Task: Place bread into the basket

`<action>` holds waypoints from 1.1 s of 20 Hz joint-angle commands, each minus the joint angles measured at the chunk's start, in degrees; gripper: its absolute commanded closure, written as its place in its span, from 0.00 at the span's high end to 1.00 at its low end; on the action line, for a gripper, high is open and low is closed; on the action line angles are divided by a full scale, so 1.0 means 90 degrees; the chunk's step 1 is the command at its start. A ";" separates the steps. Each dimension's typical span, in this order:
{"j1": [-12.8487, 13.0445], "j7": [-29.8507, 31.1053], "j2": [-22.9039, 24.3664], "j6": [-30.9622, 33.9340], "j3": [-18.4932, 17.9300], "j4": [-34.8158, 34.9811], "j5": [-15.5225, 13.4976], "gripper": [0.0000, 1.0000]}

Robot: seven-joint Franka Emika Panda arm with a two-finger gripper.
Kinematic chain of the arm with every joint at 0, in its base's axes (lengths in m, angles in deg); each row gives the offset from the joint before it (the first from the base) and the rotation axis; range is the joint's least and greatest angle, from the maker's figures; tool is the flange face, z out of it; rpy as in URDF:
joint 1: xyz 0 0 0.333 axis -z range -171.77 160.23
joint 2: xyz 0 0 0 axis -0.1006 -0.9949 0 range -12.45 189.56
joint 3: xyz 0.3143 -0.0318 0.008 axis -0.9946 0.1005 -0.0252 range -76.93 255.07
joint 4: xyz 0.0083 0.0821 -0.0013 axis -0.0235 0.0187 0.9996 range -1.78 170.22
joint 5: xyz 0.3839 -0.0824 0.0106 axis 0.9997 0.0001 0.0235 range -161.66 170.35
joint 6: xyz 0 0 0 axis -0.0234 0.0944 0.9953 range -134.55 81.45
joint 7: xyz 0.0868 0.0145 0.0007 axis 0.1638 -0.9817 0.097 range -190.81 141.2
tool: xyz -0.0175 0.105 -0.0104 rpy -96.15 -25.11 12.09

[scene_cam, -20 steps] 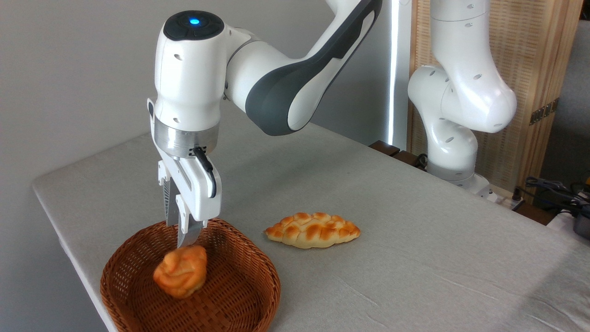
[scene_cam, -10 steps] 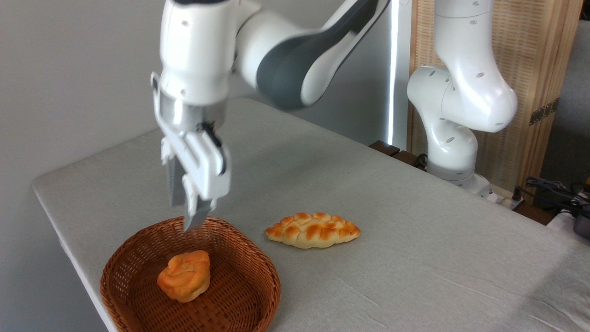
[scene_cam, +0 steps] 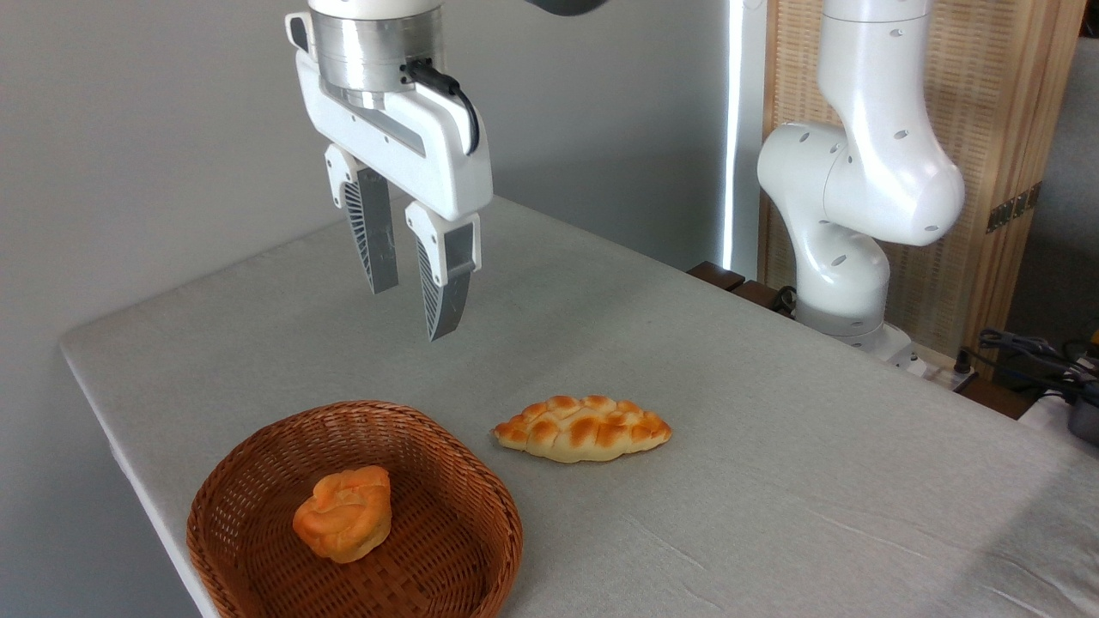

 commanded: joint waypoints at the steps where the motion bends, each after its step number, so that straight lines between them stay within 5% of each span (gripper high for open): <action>1: -0.0021 0.0429 -0.0140 0.0221 0.0341 -0.0207 0.0648 1.00; 13: -0.0012 0.0351 -0.0160 0.0680 0.0049 -0.0598 0.0610 1.00; 22: 0.0272 0.0342 -0.0179 0.0670 -0.0352 -0.0588 0.0600 1.00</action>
